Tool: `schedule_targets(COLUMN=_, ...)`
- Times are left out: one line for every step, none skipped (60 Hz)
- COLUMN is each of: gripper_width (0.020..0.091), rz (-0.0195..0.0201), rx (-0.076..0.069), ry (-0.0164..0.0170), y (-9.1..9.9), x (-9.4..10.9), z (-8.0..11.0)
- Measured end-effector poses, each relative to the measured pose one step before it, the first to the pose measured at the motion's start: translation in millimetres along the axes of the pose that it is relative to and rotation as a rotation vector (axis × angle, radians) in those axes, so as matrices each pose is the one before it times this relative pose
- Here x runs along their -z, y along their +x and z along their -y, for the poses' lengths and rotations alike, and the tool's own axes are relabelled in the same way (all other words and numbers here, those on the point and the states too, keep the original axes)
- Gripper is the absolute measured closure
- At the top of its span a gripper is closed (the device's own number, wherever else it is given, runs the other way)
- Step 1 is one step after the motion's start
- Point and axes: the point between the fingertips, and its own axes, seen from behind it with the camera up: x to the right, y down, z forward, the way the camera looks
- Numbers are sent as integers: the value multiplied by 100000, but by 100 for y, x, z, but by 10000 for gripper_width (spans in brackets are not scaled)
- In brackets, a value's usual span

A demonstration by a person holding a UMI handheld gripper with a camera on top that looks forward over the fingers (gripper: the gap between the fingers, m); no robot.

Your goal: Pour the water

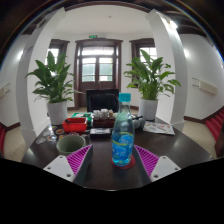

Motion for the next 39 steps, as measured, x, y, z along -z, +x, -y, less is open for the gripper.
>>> schedule_targets(gripper_width=282, rz=728, rx=239, ry=-369, y=14, x=569, z=280)
schedule_targets(gripper_width=283, rz=337, rx=-67, ry=-271, y=-291, x=785, z=-114)
schedule_targets(gripper_width=282, rz=155, rx=-43, ry=-216, y=-94, x=561, z=49)
schedule_targets(gripper_width=279, rz=135, rx=106, ry=18, y=-82, x=571, z=76)
schedule_targets(gripper_width=281, rz=247, rx=264, ry=153, y=-104, x=581, z=99)
schedule_targets(gripper_width=281, rz=295, rx=241, ry=235, y=-135, x=537, z=142)
schedule_targets(gripper_width=284, rz=297, rx=158, ry=313, y=-133, x=523, z=149)
schedule_targets(gripper_width=283, rz=511, rx=88, ry=95, y=214, x=560, z=548)
schedule_targets(gripper_width=283, rz=319, rx=14, ry=416, y=-254, x=696, z=83)
schedule_targets(gripper_width=282, rz=293, rx=27, ry=429, y=-137, x=412, z=128)
schedule_targets(gripper_width=282, rz=306, rx=-55, ry=321, y=-143, x=383, z=143)
schedule_targets(gripper_width=281, rz=236, rx=-185, ry=318, y=-137, x=392, z=111)
schedule_targets(gripper_width=281, rz=182, rx=-188, ry=316, y=-135, x=397, z=151)
schedule_targets(gripper_width=282, rz=328, rx=-151, ry=51, y=102, x=305, z=486)
schedule_targets(gripper_width=282, rz=179, rx=-78, ry=268, y=-152, x=595, z=135)
schedule_targets(gripper_width=282, rz=306, rx=31, ry=388, y=-154, x=368, z=153)
schedule_targets(gripper_width=284, rz=518, rx=43, ry=434, y=-221, x=311, z=149)
schedule_targets(gripper_width=287, rz=642, rx=127, ry=448, y=-245, x=348, z=179)
schedule_targets(gripper_width=291, rz=662, rx=207, ry=388, y=-244, x=340, z=141)
schedule_targets(gripper_width=294, rz=673, rx=213, ry=308, y=-195, x=330, z=159)
schedule_targets(gripper_width=294, rz=821, rx=117, ry=279, y=-147, x=-72, z=284)
schedule_targets(gripper_width=295, rz=743, rx=125, ry=90, y=-361, x=543, z=181)
schedule_targets(gripper_width=294, rz=805, rx=86, ry=101, y=-280, x=196, z=112)
schedule_targets(gripper_width=292, rz=789, rx=130, ry=-88, y=-256, x=187, z=71)
schedule_targets(gripper_width=293, rz=723, rx=255, ry=-262, y=-241, x=188, z=40)
schedule_targets(gripper_width=293, rz=615, rx=285, ry=-281, y=-203, x=197, z=30)
schedule_targets(gripper_width=291, rz=482, rx=268, ry=-314, y=-173, x=193, z=25)
schedule_targets(gripper_width=287, rz=595, rx=252, ry=-200, y=37, x=95, z=-164)
schedule_targets(gripper_width=286, rz=433, rx=9, ry=-493, y=-250, x=416, z=-39)
schedule_targets(gripper_width=290, rz=446, rx=78, ry=-220, y=-137, x=207, z=14)
schedule_targets(gripper_width=288, rz=347, rx=215, ry=-283, y=-129, x=185, z=9)
schedule_targets(gripper_width=288, rz=311, rx=296, ry=-417, y=-80, x=140, z=-41)
schedule_targets(gripper_width=290, rz=374, rx=151, ry=-455, y=-95, x=176, z=-44)
schedule_targets(gripper_width=288, rz=471, rx=109, ry=-241, y=148, x=-90, z=-55)
schedule_targets(gripper_width=291, rz=513, rx=-150, ry=-96, y=-133, x=139, z=-82)
schedule_targets(gripper_width=289, rz=403, rx=64, ry=206, y=-97, x=106, z=-2)
schedule_targets(gripper_width=290, rz=183, rx=230, ry=199, y=-89, x=107, z=56)
schedule_targets(gripper_width=290, rz=25, rx=253, ry=133, y=-51, x=106, z=75)
schedule_targets(gripper_width=290, rz=-172, rx=221, ry=136, y=-12, x=85, z=68)
